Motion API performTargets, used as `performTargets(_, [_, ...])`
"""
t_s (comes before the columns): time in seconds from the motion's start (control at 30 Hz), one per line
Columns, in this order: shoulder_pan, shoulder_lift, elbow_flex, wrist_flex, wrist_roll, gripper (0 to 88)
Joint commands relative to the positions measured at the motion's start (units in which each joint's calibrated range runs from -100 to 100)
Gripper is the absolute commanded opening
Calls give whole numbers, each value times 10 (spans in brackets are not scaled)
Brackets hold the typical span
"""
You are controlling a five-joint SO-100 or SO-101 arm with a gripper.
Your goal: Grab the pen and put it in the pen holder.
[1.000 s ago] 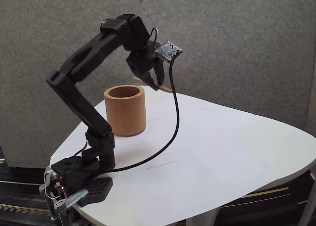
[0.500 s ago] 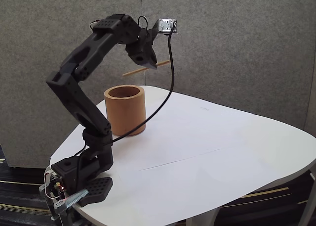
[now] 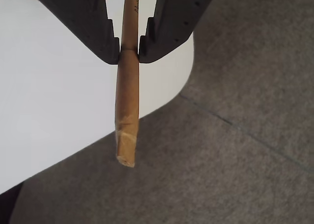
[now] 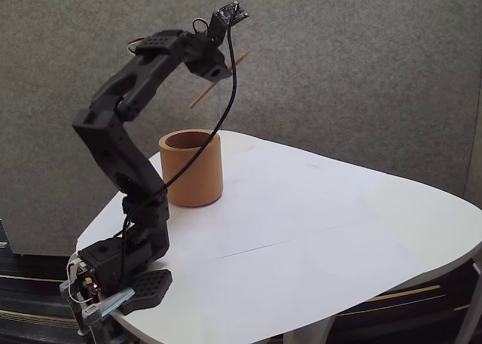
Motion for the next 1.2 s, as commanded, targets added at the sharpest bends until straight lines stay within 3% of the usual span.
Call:
performTargets(0.0, [-10,-17,7,-40,10,5])
performTargets(0.2, [-22,-38,23,-45,46,5])
performTargets(0.33, [-30,-104,120,-111,76,5])
performTargets(1.17, [-83,-213,435,-288,150,5])
